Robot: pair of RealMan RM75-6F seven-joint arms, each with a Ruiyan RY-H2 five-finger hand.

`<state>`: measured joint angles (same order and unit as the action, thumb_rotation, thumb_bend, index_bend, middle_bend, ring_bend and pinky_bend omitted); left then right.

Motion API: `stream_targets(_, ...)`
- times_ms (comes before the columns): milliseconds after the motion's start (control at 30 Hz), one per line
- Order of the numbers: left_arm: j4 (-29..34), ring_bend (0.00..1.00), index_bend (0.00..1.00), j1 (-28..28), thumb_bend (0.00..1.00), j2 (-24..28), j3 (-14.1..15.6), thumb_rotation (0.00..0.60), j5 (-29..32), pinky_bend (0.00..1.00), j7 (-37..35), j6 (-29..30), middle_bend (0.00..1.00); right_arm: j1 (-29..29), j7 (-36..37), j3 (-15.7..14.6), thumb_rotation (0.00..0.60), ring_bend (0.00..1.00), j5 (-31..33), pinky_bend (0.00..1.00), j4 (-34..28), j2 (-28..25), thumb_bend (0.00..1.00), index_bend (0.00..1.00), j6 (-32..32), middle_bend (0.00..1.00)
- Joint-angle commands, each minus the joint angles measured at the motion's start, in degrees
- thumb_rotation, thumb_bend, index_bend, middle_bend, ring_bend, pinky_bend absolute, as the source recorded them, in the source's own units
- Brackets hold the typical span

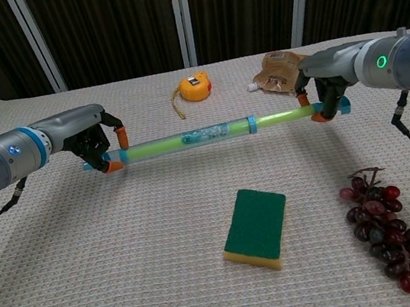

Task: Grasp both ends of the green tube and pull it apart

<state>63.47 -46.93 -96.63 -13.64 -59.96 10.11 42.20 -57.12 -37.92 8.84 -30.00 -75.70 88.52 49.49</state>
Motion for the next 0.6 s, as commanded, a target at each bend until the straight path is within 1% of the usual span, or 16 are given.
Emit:
stream_targets(33,0.92,0.82,0.75,0.71,0.6,1.45,0.61,0.6,0.8,1.0,0.93,0.52,0.87,0.81,0.79,-0.19,0.6,1.0,-0.65,1.0,-0.3,-1.08,0.5,0.71,0.39,1.0)
stream_targets(333,2.08,0.82,0.76,2.7,0.6,4.4,1.92,0.6,1.94,1.0,1.26,1.64,0.87,3.23,2.72,-0.73,0.6,1.0,-2.53,1.0,-1.21,-4.51,0.5,0.71,1.46,1.0)
stream_targets(600,1.41,0.82,0.77,4.51,0.6,6.13,3.35,0.6,2.32,1.0,0.59,1.88,0.88,5.14,4.09,-0.81,0.6,1.0,-4.44,1.0,-3.41,-8.17,0.5,0.71,2.4,1.0)
